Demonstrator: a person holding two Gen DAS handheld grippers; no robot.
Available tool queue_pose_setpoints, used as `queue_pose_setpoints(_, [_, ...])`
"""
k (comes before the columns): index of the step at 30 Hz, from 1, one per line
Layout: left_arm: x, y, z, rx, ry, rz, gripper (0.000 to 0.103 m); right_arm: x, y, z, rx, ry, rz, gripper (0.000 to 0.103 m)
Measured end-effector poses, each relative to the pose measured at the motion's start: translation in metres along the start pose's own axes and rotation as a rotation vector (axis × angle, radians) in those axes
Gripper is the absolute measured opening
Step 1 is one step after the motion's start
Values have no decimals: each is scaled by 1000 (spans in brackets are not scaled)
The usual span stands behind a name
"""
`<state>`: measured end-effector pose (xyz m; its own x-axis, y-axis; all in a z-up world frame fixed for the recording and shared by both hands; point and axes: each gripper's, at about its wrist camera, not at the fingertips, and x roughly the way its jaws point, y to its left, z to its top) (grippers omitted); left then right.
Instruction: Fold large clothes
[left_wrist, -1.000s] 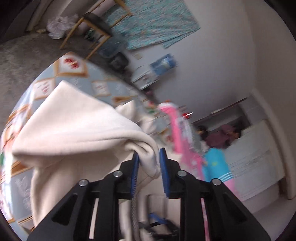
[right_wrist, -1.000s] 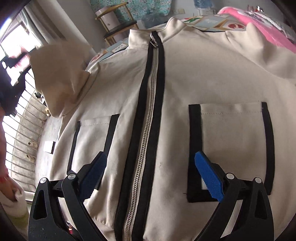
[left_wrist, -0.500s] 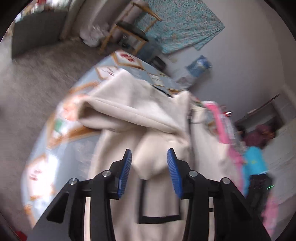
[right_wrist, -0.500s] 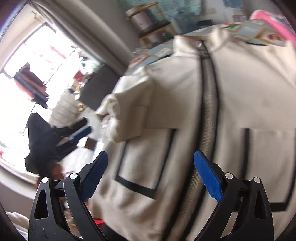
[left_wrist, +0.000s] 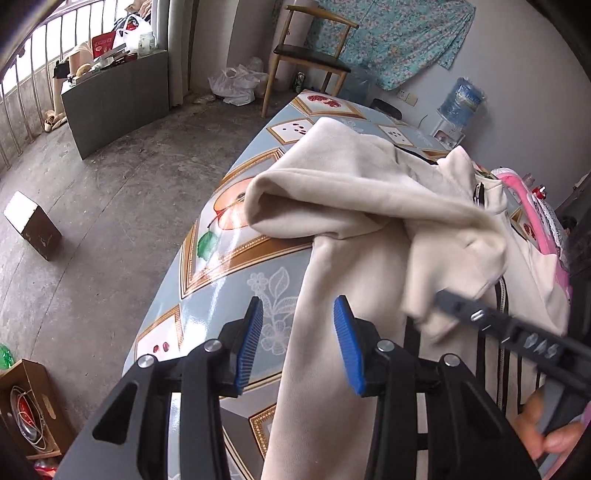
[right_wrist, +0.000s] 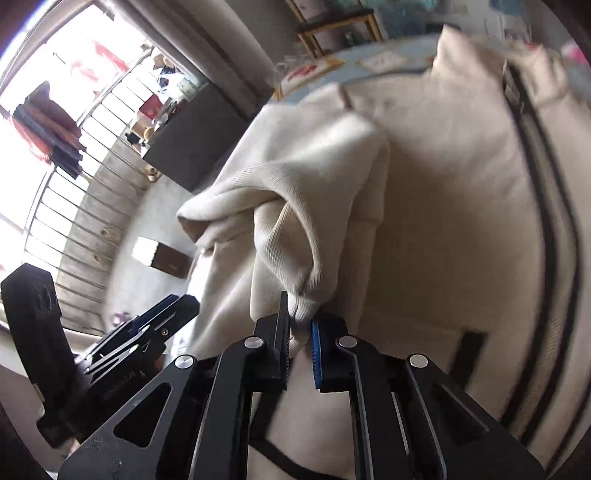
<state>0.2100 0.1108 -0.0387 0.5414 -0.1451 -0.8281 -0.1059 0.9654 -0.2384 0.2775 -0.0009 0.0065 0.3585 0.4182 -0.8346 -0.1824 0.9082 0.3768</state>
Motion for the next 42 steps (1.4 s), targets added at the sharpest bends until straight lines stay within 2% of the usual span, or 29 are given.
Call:
queue_pose_setpoints(2, [-1, 0, 1, 11, -3, 5, 39, -29, 10, 9, -123, -89, -136, 8])
queue_pose_setpoints(3, [0, -1, 0, 15, -3, 8, 39, -52, 20, 15, -236, -170, -257, 8])
queue_pose_setpoints(5, [-1, -1, 1, 23, -6, 13, 39, -77, 35, 17, -421, -270, -473, 8])
queue_pose_setpoints(6, [-1, -2, 1, 25, -7, 13, 39, -84, 41, 14, -510, -298, -552, 8])
queue_pose_setpoints(8, [-2, -2, 1, 32, -10, 14, 39, -86, 42, 2, -641, -303, -678, 9])
queue_pose_setpoints(10, [-3, -3, 1, 43, -13, 24, 39, -72, 31, -25, -772, -241, -816, 12])
queue_pose_setpoints(11, [-3, -3, 0, 46, -12, 26, 39, -67, 21, -36, -791, -200, -833, 13])
queue_pose_setpoints(14, [-1, -5, -1, 60, -1, 43, 39, -56, -22, -67, -681, -33, -718, 21])
queue_pose_setpoints(15, [-1, -7, -1, 70, -2, 50, 39, -61, -39, -75, -597, 0, -658, 30])
queue_pose_setpoints(16, [-1, -9, -1, 78, -4, 59, 39, -71, -57, -80, -488, 4, -593, 38])
queue_pose_setpoints(17, [-1, -10, -2, 90, -7, 73, 39, -82, -71, -82, -377, -8, -527, 41])
queue_pose_setpoints(18, [-1, -11, -3, 97, -10, 82, 39, -92, -81, -82, -275, -23, -459, 49])
queue_pose_setpoints(19, [0, -11, -3, 103, -10, 89, 39, -103, -99, -82, -140, -45, -362, 56])
queue_pose_setpoints(23, [4, -14, -5, 111, -1, 114, 39, -116, -166, -79, 357, -96, 13, 60])
queue_pose_setpoints(25, [5, -16, -6, 117, 4, 125, 39, -107, -184, -69, 488, -104, 126, 57])
queue_pose_setpoints(26, [7, -17, -8, 120, 9, 130, 39, -105, -185, -61, 518, -111, 144, 57])
queue_pose_setpoints(28, [9, -19, -9, 126, 16, 138, 39, -92, -178, -51, 537, -101, 117, 57])
queue_pose_setpoints(29, [11, -20, -10, 129, 20, 142, 39, -83, -177, -48, 548, -83, 138, 57])
queue_pose_setpoints(32, [14, -21, -11, 138, 24, 155, 39, -69, -176, -38, 533, -55, 140, 54])
queue_pose_setpoints(34, [16, -21, -11, 139, 26, 160, 39, -66, -163, -29, 471, -57, 49, 36])
queue_pose_setpoints(35, [16, -22, -11, 140, 22, 163, 39, -64, -160, -29, 458, -56, 39, 18])
queue_pose_setpoints(36, [17, -22, -10, 143, 21, 166, 39, -61, -156, -26, 441, -50, 18, 6])
queue_pose_setpoints(39, [18, -24, -10, 150, 15, 174, 39, -67, -144, -18, 386, -88, -36, 4])
queue_pose_setpoints(42, [19, -25, -9, 156, 13, 178, 39, -90, -135, 2, 329, -182, -65, 4])
